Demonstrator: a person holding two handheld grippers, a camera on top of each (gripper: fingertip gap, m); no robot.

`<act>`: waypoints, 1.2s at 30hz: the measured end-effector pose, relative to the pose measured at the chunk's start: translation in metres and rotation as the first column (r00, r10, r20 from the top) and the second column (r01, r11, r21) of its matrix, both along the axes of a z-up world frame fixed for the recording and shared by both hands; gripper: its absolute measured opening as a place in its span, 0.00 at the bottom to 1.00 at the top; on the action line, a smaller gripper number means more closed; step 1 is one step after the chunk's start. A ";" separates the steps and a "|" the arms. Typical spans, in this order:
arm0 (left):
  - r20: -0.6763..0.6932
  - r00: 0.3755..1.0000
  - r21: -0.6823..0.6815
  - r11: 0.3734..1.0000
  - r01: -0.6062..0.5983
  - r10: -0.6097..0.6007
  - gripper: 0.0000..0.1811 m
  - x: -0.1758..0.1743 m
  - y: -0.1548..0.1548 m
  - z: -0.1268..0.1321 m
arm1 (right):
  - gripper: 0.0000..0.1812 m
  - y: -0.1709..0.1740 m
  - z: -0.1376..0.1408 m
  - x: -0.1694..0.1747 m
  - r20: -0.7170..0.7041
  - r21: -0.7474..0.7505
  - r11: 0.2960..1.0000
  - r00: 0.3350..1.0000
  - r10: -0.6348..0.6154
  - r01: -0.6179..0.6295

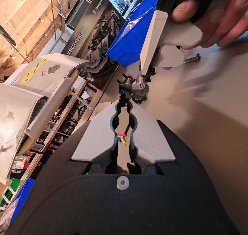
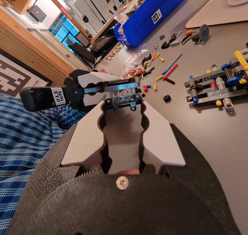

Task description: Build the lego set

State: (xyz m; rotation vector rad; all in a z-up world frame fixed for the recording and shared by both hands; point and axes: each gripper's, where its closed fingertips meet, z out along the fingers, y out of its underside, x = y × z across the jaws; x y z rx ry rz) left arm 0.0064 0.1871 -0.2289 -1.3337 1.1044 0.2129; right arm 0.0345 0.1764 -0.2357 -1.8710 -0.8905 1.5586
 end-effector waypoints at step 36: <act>0.432 0.899 -0.102 0.986 0.133 -0.077 0.02 -0.064 0.025 0.041 | 0.29 -0.002 0.048 -0.009 -0.364 0.246 0.969 0.929 0.061 0.033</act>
